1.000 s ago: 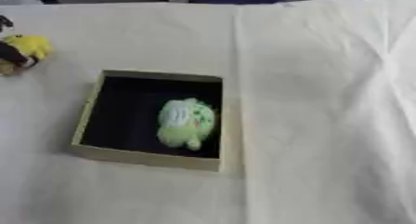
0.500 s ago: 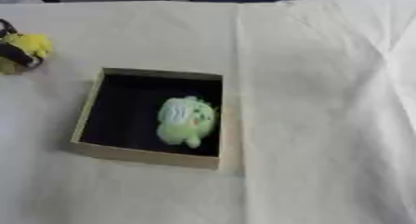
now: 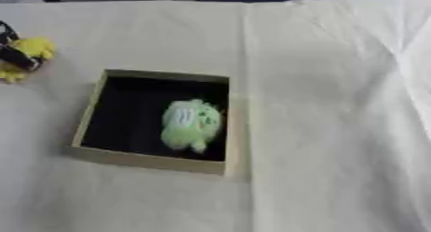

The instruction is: Pick up objects on the table and place them in the box.

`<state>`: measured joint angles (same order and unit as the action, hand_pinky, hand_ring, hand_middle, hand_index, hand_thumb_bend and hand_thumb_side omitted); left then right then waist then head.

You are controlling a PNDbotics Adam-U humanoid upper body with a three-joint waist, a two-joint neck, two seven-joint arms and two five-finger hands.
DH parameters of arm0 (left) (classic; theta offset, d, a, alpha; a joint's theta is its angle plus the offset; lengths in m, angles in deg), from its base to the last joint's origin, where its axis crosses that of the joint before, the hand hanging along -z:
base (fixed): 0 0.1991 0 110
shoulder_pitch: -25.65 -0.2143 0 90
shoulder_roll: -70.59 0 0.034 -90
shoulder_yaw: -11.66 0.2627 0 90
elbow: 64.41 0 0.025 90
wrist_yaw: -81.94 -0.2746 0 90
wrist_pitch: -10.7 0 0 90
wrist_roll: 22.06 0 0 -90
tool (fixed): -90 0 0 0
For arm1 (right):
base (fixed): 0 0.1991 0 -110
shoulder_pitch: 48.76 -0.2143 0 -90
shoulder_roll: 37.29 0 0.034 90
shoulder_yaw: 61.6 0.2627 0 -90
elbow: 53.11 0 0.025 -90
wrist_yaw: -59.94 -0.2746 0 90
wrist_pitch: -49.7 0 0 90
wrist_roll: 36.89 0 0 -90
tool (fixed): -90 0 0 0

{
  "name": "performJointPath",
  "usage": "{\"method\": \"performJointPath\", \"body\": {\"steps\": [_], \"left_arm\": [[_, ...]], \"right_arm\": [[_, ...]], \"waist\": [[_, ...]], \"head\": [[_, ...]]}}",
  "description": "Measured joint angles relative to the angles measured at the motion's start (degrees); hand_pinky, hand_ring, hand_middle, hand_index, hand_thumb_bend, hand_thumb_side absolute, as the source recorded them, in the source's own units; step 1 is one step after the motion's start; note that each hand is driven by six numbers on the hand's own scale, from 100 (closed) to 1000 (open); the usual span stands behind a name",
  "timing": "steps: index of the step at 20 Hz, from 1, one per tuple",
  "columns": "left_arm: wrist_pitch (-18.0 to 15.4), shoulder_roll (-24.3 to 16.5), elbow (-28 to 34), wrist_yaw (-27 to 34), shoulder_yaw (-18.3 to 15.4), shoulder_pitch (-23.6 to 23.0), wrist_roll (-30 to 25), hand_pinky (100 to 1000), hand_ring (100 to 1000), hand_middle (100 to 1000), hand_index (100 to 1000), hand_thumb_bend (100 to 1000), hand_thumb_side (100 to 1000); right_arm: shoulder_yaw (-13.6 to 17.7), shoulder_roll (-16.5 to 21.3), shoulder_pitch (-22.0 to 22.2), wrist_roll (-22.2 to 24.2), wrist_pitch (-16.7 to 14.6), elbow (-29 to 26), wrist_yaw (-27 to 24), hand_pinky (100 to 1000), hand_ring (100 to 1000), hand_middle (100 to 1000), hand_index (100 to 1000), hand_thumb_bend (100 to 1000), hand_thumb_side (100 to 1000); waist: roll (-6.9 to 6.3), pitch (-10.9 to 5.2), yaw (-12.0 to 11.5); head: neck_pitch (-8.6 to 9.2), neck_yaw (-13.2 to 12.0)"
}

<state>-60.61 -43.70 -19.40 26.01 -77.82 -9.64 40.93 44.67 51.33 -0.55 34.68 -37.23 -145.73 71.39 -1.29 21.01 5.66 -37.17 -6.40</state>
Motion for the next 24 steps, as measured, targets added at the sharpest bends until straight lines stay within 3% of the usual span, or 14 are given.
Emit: {"method": "performJointPath", "body": {"steps": [8, 18, 24], "left_arm": [[-2.8, -0.04, 7.95, 0.28, 2.94, -0.66, 0.07, 495, 591, 529, 681, 310, 239], [-6.65, -1.43, 26.15, 4.54, 8.09, -3.33, -3.0, 490, 588, 526, 682, 309, 215], [-7.82, -3.63, 39.64, 8.71, 11.39, -7.69, -4.21, 496, 589, 528, 683, 305, 208]], "right_arm": [[0.01, -0.27, 0.72, -0.01, 0.04, -1.34, 0.55, 810, 941, 518, 783, 100, 884], [-0.06, -1.85, 1.79, 0.21, 0.4, -4.12, 2.29, 809, 939, 524, 784, 100, 886], [-0.13, -2.63, 2.27, 0.42, 0.63, -5.43, 3.18, 809, 938, 526, 785, 100, 887]], "waist": [[-0.01, -0.91, -0.69], [-0.04, -2.49, -1.36], [-0.04, -3.06, -1.42]], "head": [[-0.93, 1.3], [-1.61, 1.94], [-1.62, 2.58]]}}
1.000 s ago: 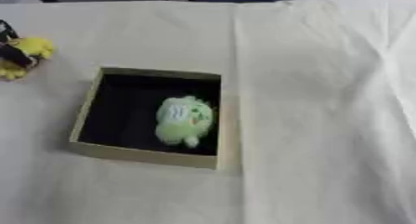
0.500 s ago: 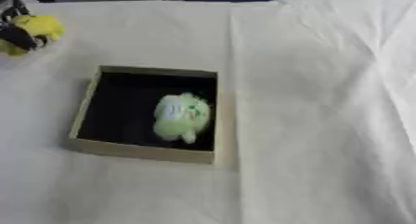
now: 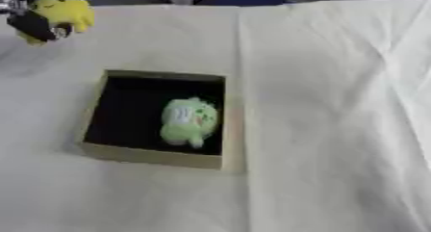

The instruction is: Pick up objects on the table and place them in the box.

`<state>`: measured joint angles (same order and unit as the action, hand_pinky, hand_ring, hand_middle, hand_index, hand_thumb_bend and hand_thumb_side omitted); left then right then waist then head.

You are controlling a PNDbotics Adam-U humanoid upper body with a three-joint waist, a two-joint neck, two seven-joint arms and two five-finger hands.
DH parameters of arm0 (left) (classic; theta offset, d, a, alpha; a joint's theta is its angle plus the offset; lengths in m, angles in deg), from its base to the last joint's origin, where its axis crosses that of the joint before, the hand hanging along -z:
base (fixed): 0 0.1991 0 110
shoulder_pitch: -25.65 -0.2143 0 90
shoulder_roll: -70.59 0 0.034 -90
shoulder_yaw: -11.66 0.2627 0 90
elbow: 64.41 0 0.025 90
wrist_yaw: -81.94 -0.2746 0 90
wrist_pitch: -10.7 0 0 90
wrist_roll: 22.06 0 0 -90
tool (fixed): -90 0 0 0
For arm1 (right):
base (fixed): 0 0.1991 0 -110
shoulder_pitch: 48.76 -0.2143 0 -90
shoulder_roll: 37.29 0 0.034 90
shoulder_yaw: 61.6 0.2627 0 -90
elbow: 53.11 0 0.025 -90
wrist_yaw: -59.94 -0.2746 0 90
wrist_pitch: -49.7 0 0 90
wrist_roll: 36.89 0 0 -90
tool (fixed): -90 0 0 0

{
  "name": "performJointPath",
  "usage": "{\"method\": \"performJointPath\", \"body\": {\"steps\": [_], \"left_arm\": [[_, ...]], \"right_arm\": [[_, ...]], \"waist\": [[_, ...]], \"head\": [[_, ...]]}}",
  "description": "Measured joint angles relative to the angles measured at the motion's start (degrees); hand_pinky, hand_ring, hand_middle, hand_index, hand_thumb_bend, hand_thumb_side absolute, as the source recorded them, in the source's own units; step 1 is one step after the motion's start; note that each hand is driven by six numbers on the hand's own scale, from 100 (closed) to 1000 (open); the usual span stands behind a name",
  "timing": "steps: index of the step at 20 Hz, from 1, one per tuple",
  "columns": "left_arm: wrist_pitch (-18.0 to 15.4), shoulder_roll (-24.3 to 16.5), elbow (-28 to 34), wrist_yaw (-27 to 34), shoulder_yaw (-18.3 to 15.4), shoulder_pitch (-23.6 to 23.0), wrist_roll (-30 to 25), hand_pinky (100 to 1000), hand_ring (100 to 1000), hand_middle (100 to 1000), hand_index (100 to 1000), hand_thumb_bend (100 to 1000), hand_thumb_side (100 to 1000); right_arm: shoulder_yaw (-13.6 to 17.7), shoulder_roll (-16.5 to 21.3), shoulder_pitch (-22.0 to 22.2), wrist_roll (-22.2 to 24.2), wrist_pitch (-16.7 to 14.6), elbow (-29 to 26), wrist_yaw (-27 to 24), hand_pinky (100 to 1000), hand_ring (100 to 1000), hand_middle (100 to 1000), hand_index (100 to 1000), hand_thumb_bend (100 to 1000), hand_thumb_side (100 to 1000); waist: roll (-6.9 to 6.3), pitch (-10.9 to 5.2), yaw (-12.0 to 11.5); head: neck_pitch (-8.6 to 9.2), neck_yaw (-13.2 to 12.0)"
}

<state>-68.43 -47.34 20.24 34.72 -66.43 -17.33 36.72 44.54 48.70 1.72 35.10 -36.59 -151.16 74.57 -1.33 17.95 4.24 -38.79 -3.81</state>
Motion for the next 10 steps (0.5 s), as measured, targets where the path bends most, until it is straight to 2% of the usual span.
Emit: {"method": "performJointPath", "body": {"steps": [8, 10], "left_arm": [[0.2, -4.69, 18.28, 6.96, 2.97, -7.01, 0.19, 506, 595, 537, 686, 328, 219], [0.38, -5.64, 21.55, 8.11, 3.48, -8.5, 0.16, 505, 594, 537, 687, 292, 218]], "right_arm": [[-0.32, -0.75, 0.26, 0.2, 0.19, -1.0, 0.54, 810, 937, 527, 785, 100, 886], [-0.43, -0.89, 0.27, 0.27, 0.26, -1.16, 0.61, 810, 938, 527, 785, 100, 886]], "waist": [[-0.24, -0.34, -0.24], [-0.3, -0.35, -0.27]], "head": [[-0.05, 1.47], [-0.24, 1.69]]}}
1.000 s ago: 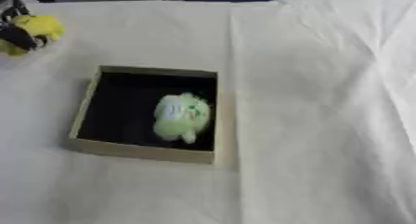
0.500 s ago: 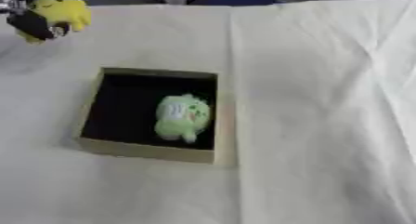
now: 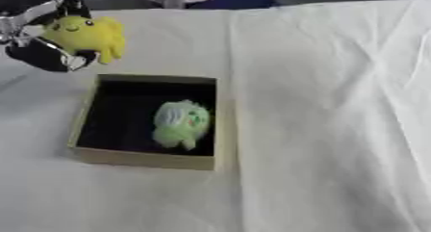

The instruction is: Pick up objects on the table and place them in the box.

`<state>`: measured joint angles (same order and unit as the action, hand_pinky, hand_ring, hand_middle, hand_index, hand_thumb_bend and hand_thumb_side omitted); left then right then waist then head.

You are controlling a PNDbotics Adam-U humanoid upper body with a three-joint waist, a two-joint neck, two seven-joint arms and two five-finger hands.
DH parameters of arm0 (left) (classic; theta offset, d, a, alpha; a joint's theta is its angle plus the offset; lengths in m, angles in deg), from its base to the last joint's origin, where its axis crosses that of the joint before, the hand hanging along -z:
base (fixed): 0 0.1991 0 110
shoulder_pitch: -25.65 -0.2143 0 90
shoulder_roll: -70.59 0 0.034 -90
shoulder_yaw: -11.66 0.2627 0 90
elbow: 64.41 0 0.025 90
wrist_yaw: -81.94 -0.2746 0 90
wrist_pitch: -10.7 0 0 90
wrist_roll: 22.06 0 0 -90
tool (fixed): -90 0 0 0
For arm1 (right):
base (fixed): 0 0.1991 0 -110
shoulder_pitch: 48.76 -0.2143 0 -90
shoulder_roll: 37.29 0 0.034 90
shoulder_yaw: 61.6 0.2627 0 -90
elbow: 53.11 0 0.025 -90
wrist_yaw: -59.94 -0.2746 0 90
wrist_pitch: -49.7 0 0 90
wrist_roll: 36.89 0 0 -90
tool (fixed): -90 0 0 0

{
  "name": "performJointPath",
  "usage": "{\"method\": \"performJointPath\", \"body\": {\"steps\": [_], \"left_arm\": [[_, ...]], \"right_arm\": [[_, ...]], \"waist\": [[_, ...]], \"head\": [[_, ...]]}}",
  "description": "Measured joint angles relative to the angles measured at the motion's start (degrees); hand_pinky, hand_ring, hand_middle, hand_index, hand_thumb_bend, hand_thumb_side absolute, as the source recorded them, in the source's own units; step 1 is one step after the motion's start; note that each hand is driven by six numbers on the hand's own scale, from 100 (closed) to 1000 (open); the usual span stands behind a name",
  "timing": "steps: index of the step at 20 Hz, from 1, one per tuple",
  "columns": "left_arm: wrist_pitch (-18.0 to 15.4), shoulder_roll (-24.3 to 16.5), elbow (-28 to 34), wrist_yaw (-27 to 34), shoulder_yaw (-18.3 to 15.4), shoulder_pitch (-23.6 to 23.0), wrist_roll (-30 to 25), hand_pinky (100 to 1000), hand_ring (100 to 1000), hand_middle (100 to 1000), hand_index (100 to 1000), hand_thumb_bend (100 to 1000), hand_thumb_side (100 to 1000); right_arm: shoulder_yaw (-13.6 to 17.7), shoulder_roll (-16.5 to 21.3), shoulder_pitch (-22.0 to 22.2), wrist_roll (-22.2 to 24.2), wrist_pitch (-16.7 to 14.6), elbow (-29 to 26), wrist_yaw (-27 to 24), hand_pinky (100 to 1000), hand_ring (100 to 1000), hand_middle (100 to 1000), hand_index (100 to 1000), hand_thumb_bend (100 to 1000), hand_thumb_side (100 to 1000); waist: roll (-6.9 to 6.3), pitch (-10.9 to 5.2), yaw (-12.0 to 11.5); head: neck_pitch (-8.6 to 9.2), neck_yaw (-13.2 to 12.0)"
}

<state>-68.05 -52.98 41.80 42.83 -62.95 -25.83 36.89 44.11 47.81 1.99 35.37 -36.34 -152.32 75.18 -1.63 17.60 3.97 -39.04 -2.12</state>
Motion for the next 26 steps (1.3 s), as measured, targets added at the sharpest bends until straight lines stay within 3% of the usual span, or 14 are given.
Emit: {"method": "performJointPath", "body": {"steps": [8, 11, 20, 21, 22, 24, 26], "left_arm": [[0.67, -1.18, 5.74, 2.53, 0.71, -2.19, -0.54, 517, 606, 551, 698, 284, 232], [-0.19, -1.09, 7.01, 2.91, 2.72, -2.42, -1.74, 537, 624, 572, 715, 298, 239], [-1.33, 2.0, 6.44, -1.63, 7.01, -2.06, -4.22, 586, 671, 620, 756, 344, 257], [-1.55, 2.47, 6.02, -2.16, 7.43, -1.96, -4.41, 591, 675, 625, 761, 389, 258], [-1.8, 2.9, 5.64, -2.58, 7.84, -1.83, -4.58, 592, 677, 627, 762, 349, 260], [-2.4, 3.71, 4.92, -3.26, 8.59, -1.65, -4.91, 621, 708, 662, 786, 371, 272], [-3.04, 4.33, 4.15, -4.19, 9.28, -1.62, -5.45, 707, 789, 755, 853, 427, 303]], "right_arm": [[-0.21, -0.28, 0.01, 0.13, 0.1, -0.19, 0.02, 810, 938, 527, 786, 100, 886], [-0.22, -0.59, 0.01, 0.23, 0.02, -0.38, 0.03, 810, 938, 527, 786, 100, 886], [-0.24, -0.97, 0.11, 0.34, -0.05, -0.68, 0.09, 811, 939, 527, 786, 100, 886], [-0.24, -1.06, 0.19, 0.34, -0.06, -0.69, 0.09, 811, 940, 527, 786, 100, 886], [-0.24, -1.11, 0.25, 0.35, -0.06, -0.69, 0.08, 811, 940, 527, 786, 100, 886], [-0.23, -1.16, 0.42, 0.35, -0.06, -0.69, 0.03, 811, 941, 527, 785, 100, 886], [-0.22, -1.17, 0.47, 0.34, -0.06, -0.7, -0.06, 811, 941, 527, 786, 100, 886]], "waist": [[0.03, 0.0, 0.09], [0.31, -0.01, 0.23], [0.34, -0.1, 0.29], [0.35, -0.1, 0.32], [0.35, -0.11, 0.34], [0.33, -0.11, 0.37], [0.32, -0.11, 0.42]], "head": [[-0.14, 0.25], [-0.14, 0.25], [-0.15, 0.26], [-0.15, 0.26], [-0.14, 0.27], [-0.14, 0.28], [-0.14, 0.28]]}}
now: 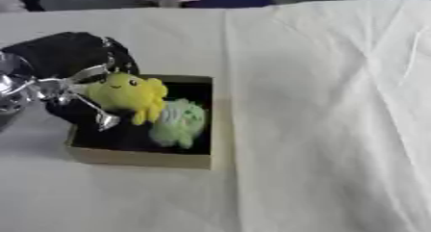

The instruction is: Pick up objects on the table and place them in the box.

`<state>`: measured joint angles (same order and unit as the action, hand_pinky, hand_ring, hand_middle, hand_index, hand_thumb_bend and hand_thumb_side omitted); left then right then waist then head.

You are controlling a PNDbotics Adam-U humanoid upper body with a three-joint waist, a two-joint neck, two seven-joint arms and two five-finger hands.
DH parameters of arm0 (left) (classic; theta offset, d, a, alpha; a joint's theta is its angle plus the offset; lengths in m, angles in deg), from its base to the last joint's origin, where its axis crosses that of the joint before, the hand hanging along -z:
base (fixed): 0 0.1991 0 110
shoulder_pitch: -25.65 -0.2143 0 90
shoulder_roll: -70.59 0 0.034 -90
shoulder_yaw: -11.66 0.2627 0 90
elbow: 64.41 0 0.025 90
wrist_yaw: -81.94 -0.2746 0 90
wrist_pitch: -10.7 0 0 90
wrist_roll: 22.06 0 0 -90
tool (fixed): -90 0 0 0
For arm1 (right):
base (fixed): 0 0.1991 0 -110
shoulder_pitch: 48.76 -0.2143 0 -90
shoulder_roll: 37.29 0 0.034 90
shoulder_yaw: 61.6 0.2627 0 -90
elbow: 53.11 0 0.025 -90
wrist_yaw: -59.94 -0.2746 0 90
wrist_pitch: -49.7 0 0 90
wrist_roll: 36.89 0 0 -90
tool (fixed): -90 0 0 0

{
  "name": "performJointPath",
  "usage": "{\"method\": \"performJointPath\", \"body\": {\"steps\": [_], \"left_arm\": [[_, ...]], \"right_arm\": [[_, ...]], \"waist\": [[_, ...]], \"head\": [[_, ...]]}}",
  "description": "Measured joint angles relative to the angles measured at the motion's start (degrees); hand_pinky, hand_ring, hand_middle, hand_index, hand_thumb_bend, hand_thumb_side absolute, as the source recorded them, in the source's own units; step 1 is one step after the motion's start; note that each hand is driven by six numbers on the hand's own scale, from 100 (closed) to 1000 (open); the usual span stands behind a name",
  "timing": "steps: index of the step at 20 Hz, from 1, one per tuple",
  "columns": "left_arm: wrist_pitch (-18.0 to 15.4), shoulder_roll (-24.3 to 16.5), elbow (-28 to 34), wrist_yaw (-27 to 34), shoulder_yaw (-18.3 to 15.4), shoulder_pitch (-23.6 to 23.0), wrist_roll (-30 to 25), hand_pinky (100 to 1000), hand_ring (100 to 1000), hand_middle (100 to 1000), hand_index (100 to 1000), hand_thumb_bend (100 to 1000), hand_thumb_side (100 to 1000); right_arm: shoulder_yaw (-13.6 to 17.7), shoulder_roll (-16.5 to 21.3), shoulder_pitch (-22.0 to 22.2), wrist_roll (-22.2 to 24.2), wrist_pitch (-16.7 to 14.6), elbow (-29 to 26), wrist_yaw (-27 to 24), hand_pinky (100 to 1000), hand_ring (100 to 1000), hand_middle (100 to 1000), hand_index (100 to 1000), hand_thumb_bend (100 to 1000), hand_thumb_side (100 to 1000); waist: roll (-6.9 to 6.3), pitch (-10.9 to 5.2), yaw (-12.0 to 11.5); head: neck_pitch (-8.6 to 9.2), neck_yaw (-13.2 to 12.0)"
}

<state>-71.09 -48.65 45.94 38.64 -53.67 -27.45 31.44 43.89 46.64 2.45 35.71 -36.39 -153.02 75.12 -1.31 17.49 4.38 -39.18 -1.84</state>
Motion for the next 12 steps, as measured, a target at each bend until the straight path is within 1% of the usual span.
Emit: {"method": "performJointPath", "body": {"steps": [1, 3, 5, 6, 7, 8, 9, 11, 12], "left_arm": [[-0.39, 0.24, -0.46, -0.64, 0.32, 0.01, -0.34, 743, 820, 785, 873, 449, 315], [-1.21, 0.61, -1.29, -2.19, 0.8, 0.01, -1.11, 776, 853, 820, 901, 482, 325], [-1.98, 0.9, -1.98, -3.72, 1.08, -0.02, -1.71, 828, 918, 885, 953, 527, 332], [-2.31, 0.96, -2.28, -4.52, 1.21, -0.04, -1.94, 841, 935, 900, 964, 540, 332], [-2.59, 1.11, -2.51, -5.32, 1.23, -0.08, -2.16, 859, 960, 925, 981, 547, 347], [-2.86, 1.25, -2.63, -5.95, 1.23, -0.11, -2.32, 879, 981, 948, 996, 555, 413], [-3.12, 1.35, -2.63, -6.5, 1.23, -0.15, -2.39, 897, 1000, 967, 1000, 562, 446], [-3.38, 1.35, -2.49, -7.49, 1.08, -0.23, -2.23, 905, 1000, 975, 1000, 544, 466], [-3.33, 1.35, -2.17, -7.86, 0.79, -0.34, -1.94, 903, 1000, 974, 1000, 533, 438]], "right_arm": [[0.0, 0.0, 0.01, 0.0, 0.0, 0.0, -0.04, 811, 941, 527, 786, 100, 886], [0.01, 0.0, 0.01, -0.01, -0.01, 0.0, -0.16, 811, 942, 527, 786, 100, 886], [0.02, 0.0, 0.02, -0.01, -0.01, 0.0, -0.19, 811, 942, 527, 786, 100, 887], [0.02, 0.0, 0.03, -0.02, -0.02, 0.0, -0.2, 811, 942, 527, 786, 100, 887], [0.02, 0.0, 0.03, -0.02, -0.02, -0.01, -0.2, 812, 942, 527, 786, 100, 887], [0.03, 0.0, 0.04, -0.02, -0.02, -0.01, -0.2, 812, 942, 527, 786, 100, 887], [0.03, 0.0, 0.04, -0.02, -0.02, -0.01, -0.2, 812, 942, 527, 786, 100, 887], [0.03, 0.0, 0.05, -0.02, -0.02, -0.01, -0.2, 812, 942, 527, 786, 100, 887], [0.03, 0.0, 0.05, -0.02, -0.02, -0.01, -0.2, 812, 942, 527, 786, 100, 887]], "waist": [[-0.01, 0.0, 0.04], [-0.01, 0.0, 0.14], [-0.01, 0.0, 0.17], [-0.01, 0.0, 0.17], [-0.01, 0.0, 0.17], [-0.01, 0.0, 0.17], [-0.01, 0.0, 0.17], [0.0, -0.01, 0.07], [0.02, -0.01, -0.01]], "head": [[0.0, 0.01], [0.0, 0.03], [0.0, 0.14], [0.0, 0.19], [0.0, 0.22], [0.0, 0.25], [0.0, 0.27], [0.0, 0.43], [0.0, 0.48]]}}
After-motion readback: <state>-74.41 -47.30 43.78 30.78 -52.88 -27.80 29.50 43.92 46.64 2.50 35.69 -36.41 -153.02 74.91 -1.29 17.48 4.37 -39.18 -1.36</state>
